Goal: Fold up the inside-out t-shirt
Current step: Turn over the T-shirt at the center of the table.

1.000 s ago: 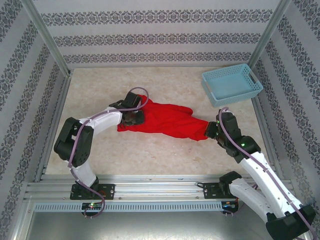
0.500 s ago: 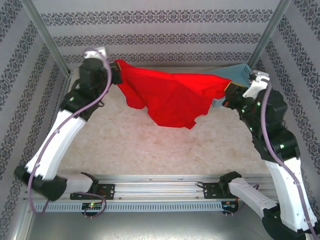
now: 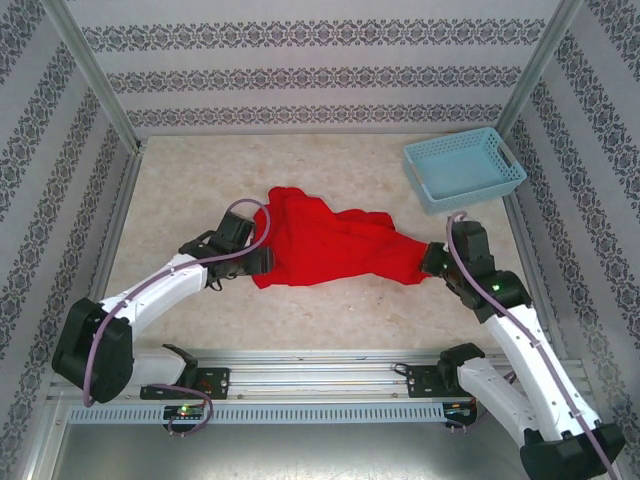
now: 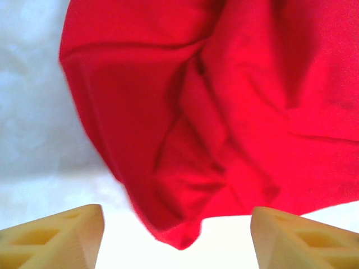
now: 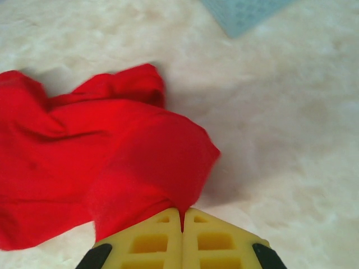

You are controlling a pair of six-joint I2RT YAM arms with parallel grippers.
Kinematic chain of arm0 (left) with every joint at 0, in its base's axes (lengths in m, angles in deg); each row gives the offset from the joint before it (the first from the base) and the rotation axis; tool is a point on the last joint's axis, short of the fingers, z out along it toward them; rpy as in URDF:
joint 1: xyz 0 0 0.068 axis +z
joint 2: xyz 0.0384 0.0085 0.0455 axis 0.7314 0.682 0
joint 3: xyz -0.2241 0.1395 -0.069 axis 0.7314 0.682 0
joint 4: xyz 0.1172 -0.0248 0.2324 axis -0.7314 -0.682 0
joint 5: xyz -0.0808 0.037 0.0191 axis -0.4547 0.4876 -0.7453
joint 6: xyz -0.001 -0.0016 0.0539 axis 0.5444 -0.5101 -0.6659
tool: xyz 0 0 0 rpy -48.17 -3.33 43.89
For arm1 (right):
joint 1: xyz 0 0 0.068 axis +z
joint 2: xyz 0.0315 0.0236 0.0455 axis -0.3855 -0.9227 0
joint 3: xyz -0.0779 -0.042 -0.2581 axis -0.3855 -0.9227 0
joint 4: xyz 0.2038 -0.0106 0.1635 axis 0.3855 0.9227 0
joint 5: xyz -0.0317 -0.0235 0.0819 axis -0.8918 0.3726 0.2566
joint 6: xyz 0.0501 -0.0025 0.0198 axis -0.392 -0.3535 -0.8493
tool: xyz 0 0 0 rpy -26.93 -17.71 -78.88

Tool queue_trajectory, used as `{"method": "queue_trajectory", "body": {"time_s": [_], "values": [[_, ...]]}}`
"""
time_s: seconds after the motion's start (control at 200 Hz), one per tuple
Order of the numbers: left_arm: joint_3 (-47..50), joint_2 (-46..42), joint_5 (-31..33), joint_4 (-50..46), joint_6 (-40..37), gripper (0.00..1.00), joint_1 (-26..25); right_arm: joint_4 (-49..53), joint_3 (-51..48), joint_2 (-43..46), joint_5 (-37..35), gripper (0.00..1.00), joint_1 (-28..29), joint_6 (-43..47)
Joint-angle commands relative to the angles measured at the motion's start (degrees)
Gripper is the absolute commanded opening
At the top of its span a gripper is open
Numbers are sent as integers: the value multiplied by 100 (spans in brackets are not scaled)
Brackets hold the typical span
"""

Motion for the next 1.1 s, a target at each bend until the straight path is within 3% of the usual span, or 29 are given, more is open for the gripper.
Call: {"method": "queue_trajectory", "body": {"time_s": [0.0, 0.085, 0.245, 0.48, 0.754, 0.939, 1.094], "values": [[-265, -8, -6, 205, 73, 71, 74, 85, -247, 266, 41, 0, -377, -348], [-702, 533, -329, 128, -69, 68, 21, -123, -377, 208, 452, 0, -568, -433], [-1458, 1414, 497, -545, -148, 62, -431, -212, -342, 160, 422, 0, -579, -431], [-1589, 2017, 531, -665, -155, 49, -557, -146, -240, 173, 247, 0, -700, -234], [-1722, 2581, 518, -606, -141, 25, -558, -139, -87, 152, 157, 0, -842, -115], [-1723, 2472, 604, -507, -129, 0, -328, 27, 200, 172, -15, 0, -920, 45], [-1354, 1333, 944, -279, -126, 0, -105, 442, 657, 247, -487, 0, -1055, 365]]}}
